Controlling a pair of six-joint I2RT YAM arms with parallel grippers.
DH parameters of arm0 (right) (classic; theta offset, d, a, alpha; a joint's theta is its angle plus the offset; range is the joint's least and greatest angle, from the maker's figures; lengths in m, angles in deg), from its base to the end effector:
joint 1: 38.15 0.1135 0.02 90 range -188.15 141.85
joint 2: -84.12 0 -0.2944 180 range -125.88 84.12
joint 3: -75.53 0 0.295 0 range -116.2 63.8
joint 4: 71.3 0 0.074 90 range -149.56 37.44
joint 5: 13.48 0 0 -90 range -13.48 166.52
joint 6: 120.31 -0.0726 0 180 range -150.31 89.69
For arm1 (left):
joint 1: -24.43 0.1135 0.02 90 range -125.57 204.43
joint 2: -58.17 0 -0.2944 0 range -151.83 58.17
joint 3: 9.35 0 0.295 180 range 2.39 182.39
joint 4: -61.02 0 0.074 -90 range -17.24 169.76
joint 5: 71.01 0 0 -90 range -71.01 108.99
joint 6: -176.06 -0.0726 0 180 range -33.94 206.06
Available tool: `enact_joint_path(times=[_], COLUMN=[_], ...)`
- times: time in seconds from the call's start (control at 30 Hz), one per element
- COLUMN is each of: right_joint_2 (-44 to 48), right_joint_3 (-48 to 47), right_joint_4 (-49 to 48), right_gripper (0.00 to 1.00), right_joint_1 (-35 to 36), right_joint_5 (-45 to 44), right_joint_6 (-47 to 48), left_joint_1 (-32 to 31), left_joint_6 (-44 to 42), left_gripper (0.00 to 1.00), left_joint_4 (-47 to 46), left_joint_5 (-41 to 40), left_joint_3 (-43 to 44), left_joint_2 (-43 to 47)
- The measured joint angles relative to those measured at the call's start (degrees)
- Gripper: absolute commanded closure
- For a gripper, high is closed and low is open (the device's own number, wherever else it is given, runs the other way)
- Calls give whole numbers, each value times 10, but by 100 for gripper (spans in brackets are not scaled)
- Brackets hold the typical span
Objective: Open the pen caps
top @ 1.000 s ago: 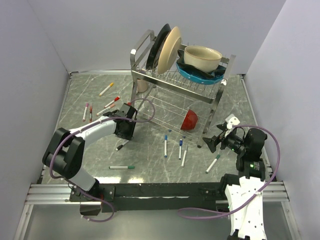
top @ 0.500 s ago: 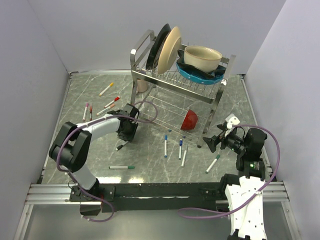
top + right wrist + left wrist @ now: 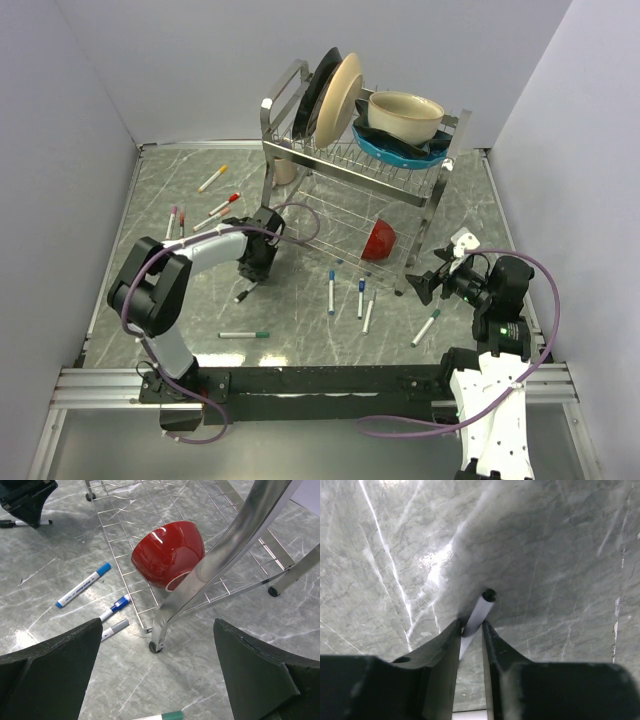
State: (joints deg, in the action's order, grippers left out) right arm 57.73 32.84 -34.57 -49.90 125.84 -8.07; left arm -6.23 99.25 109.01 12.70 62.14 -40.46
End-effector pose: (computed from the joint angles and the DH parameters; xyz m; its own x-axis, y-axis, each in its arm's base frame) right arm 0.1611 0.0227 0.2848 -0.1032 -0.2305 -0.9676 -0.6505 0.7516 -0.1097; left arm 0.3173 -0.1789 0.1287 -0.9196 0.2815 -0.2740 0.2802 0.9589 0.0445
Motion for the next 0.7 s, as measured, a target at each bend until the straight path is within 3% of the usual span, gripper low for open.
enact_joint_path(times=[0.2,0.4,0.7], right_joint_2=[0,1,13], right_joint_3=[0,0,-32], right_joint_4=[0,2,30], right_gripper=[0,0,0], right_joint_1=[0,0,2], right_joint_5=[0,5,34], right_joint_6=[0,2,2], left_joint_1=[-18,-22,-22], left_joint_6=[6,31,132], left_gripper=[99,99,99], left_joint_4=[3,-10,-91], left_joint_5=[-30,-26,39], left_joint_3=[7,-24,-75], left_joint_2=[-6,63,344])
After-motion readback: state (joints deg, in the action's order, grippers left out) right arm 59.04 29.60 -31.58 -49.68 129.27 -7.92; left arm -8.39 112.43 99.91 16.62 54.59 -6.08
